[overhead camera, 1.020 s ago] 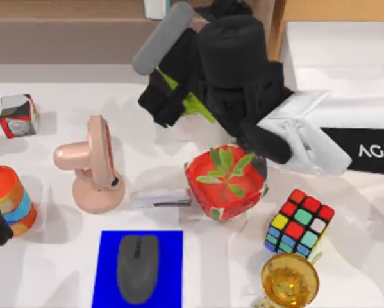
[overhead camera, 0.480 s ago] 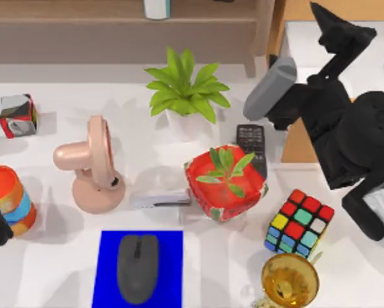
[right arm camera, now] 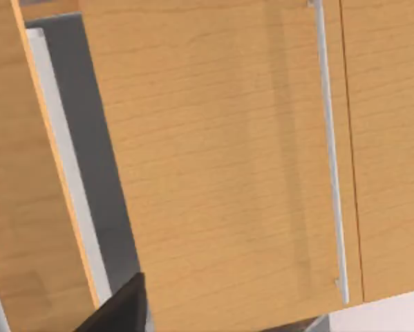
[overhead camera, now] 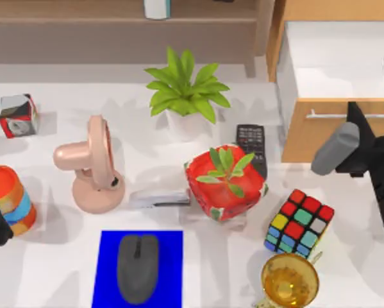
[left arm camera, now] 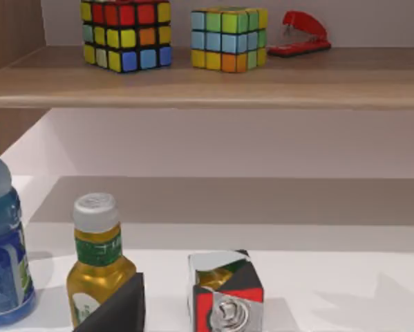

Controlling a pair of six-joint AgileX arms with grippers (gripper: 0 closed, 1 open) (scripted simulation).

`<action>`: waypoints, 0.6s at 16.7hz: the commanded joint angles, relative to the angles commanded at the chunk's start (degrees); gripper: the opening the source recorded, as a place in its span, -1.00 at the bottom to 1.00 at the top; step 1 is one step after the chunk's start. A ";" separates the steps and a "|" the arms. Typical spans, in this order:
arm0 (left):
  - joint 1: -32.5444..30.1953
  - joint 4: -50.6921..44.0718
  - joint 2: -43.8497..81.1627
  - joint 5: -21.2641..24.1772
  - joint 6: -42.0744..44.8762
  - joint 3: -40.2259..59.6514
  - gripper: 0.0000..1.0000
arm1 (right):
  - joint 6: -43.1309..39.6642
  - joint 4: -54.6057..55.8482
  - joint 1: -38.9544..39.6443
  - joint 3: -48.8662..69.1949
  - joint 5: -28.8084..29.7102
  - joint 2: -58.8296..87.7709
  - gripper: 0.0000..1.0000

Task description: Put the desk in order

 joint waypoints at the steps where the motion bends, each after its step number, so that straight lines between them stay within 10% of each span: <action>1: 0.00 0.00 0.00 0.00 0.00 0.00 1.00 | -1.08 0.77 -0.95 -1.81 0.01 1.87 1.00; 10: 0.00 0.00 0.00 0.00 0.00 0.00 1.00 | -4.49 1.66 -4.63 -4.73 0.24 8.13 1.00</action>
